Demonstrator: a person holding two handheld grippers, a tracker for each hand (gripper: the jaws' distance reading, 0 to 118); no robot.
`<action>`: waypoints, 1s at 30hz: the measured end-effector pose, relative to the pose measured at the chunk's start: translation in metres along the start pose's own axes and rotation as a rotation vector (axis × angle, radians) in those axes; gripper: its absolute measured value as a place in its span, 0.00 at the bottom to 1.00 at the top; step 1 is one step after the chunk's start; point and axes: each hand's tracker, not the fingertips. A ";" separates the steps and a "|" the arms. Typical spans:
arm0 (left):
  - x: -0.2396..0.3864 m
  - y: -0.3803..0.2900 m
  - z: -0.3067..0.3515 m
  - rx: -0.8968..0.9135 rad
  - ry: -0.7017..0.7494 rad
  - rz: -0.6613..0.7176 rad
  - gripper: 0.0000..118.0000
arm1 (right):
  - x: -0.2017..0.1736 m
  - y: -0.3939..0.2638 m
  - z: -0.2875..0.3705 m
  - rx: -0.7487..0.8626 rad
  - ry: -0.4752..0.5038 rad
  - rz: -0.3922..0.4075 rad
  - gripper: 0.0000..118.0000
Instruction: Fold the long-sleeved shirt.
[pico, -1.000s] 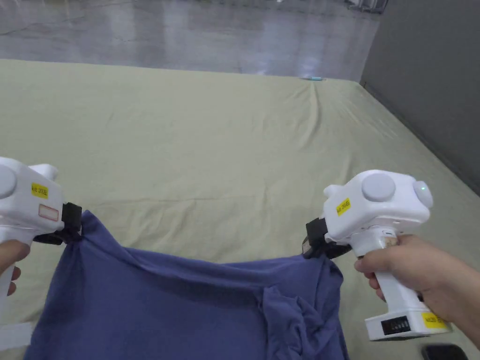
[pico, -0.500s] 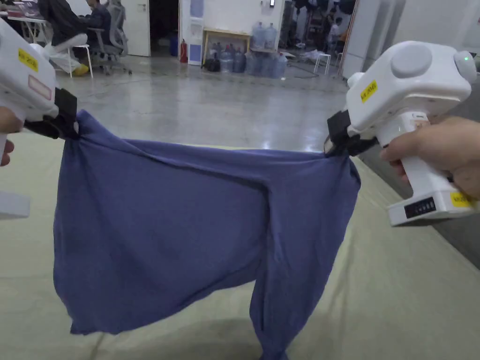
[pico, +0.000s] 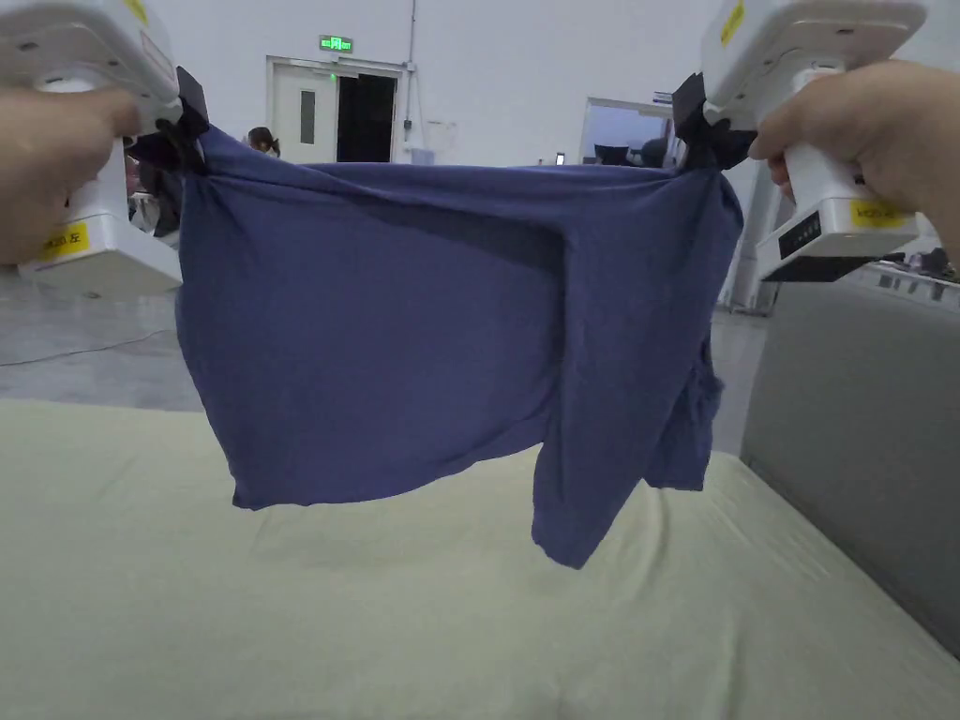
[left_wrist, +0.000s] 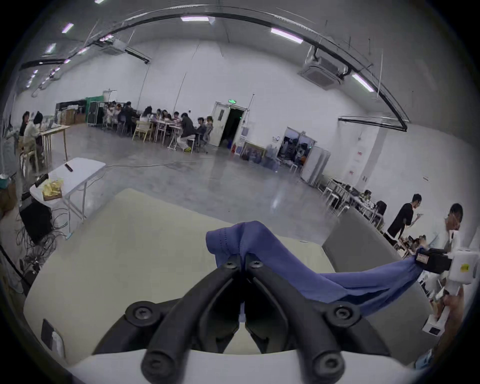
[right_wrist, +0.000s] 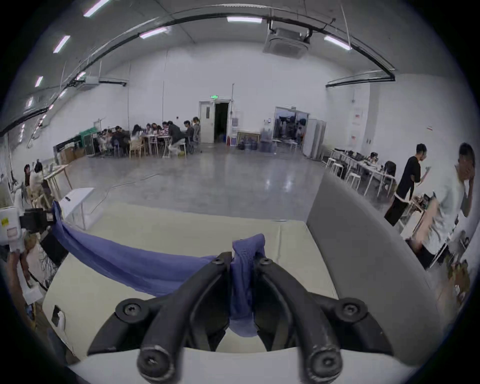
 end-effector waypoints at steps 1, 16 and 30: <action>-0.002 -0.005 -0.004 -0.003 -0.003 -0.010 0.00 | -0.002 -0.011 -0.003 -0.010 0.000 0.008 0.08; -0.098 -0.286 -0.041 -0.490 0.021 -0.074 0.00 | -0.002 -0.396 -0.107 -0.464 0.170 0.039 0.08; -0.146 -0.489 0.150 -0.692 0.011 -0.167 0.00 | -0.026 -0.598 0.051 -0.627 0.247 0.203 0.08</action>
